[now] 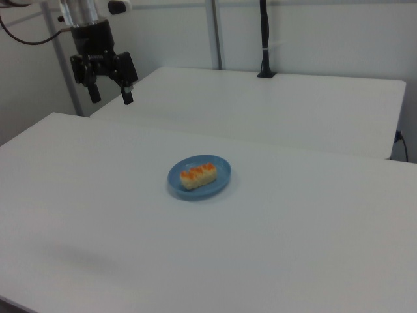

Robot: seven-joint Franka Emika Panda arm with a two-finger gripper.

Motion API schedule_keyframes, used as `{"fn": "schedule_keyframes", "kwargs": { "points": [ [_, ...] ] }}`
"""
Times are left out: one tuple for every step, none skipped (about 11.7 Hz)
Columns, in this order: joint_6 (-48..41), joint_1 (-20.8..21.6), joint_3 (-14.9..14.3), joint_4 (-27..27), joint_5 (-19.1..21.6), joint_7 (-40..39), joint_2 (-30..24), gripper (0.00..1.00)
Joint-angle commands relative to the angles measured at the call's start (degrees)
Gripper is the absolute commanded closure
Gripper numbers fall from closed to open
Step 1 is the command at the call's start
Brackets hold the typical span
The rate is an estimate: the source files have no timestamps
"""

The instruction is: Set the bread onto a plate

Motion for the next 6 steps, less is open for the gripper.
{"fn": "schedule_keyframes", "kwargs": {
  "points": [
    [5.3, 1.6, -2.4, -9.1, 0.6, -2.2, -4.1, 0.0],
    [6.6, 1.5, -2.6, -9.3, 0.7, -2.1, -4.7, 0.0],
    [7.1, 1.5, -3.4, -9.3, 1.8, -3.0, -4.5, 0.0],
    [8.3, 1.4, -4.1, -9.1, 3.2, -3.3, -4.5, 0.0],
    [8.9, 1.4, -5.0, -8.8, 4.7, -3.9, -4.4, 0.0],
    [8.9, 1.4, -5.7, -8.7, 6.4, -5.0, -4.6, 0.0]
  ]
}}
